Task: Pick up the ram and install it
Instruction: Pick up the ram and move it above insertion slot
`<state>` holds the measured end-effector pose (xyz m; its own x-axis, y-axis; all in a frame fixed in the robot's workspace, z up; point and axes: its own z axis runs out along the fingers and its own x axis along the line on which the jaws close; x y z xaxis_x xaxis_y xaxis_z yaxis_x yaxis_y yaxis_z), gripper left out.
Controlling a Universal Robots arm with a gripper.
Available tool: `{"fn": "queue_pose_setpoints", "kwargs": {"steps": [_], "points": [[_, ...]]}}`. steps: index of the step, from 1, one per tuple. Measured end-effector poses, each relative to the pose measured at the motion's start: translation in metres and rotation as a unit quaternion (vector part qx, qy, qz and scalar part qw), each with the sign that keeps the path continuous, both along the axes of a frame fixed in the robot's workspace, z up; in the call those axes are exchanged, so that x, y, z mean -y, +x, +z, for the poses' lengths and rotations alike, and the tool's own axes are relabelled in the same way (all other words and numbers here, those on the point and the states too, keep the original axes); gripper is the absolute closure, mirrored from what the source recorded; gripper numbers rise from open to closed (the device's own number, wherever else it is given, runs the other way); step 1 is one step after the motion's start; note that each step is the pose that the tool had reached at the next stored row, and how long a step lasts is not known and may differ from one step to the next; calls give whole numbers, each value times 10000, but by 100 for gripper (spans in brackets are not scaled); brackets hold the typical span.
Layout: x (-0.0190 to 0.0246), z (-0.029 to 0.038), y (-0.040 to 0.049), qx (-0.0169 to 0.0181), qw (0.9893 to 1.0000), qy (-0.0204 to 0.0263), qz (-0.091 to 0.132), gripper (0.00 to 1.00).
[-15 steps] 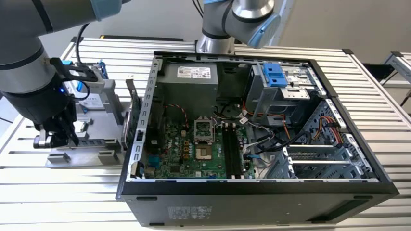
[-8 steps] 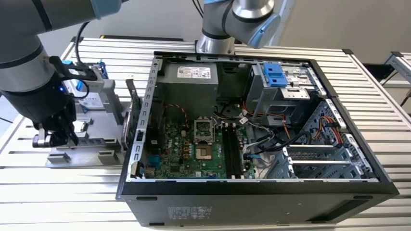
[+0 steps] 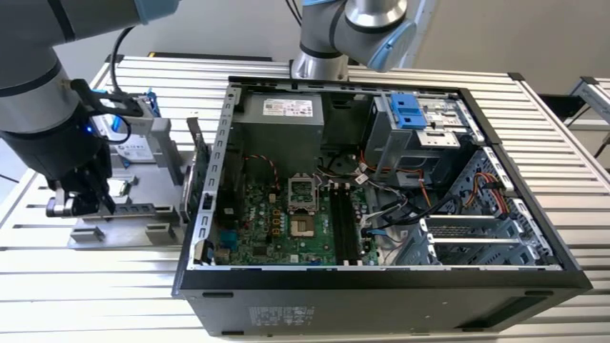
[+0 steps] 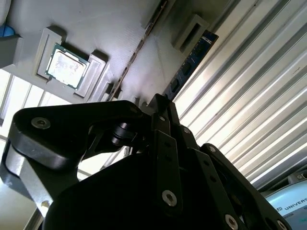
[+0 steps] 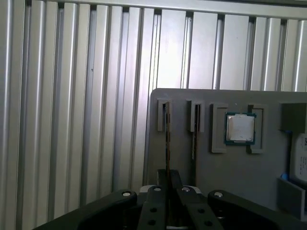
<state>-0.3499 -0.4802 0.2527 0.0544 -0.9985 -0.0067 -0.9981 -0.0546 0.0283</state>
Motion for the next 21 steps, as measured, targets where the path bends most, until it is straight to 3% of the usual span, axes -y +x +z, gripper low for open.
{"fn": "queue_pose_setpoints", "kwargs": {"steps": [21], "points": [[0, 74, 0, -1, 10000, -1, 0, 100]]}}
